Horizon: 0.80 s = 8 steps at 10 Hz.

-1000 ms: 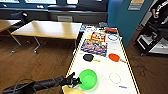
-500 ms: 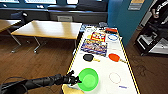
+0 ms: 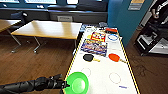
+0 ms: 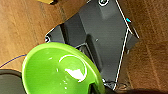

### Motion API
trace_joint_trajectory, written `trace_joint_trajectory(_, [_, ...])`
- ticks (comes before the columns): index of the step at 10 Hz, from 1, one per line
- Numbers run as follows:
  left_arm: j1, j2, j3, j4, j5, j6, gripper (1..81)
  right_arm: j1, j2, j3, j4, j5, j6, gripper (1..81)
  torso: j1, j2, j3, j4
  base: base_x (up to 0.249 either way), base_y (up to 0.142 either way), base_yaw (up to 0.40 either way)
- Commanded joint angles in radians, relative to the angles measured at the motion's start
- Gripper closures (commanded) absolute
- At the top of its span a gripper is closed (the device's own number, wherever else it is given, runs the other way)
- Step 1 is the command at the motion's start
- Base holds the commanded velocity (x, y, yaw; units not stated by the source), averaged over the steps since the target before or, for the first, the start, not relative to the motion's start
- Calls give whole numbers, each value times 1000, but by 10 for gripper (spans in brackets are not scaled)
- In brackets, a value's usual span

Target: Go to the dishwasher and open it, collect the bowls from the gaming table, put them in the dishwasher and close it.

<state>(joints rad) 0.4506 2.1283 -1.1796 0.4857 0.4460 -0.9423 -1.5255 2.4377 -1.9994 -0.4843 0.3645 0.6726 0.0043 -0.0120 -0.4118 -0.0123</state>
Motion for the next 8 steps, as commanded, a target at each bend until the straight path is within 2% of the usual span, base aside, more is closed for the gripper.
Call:
trace_joint_trajectory(1, [237,-226,196,316,-82,56,811,-3,-35,-4,-36,-50,-4,811,0,0,0,0,0,0,0])
trace_joint_trajectory(2, [353,-220,143,381,-137,56,811,-3,-26,-13,-37,-52,-4,811,0,0,42,0,0,0,0])
trace_joint_trajectory(3, [455,-189,37,419,-232,56,811,-5,-13,-31,-39,-52,-4,811,0,0,48,0,0,0,0])
trace_joint_trajectory(5, [596,-126,-165,447,-381,56,811,-5,5,-50,-45,-68,-4,811,0,0,81,0,0,0,0])
trace_joint_trajectory(8, [714,-14,-405,452,-510,56,811,-6,25,-70,-42,-68,-4,811,0,0,128,0,0,0,0])
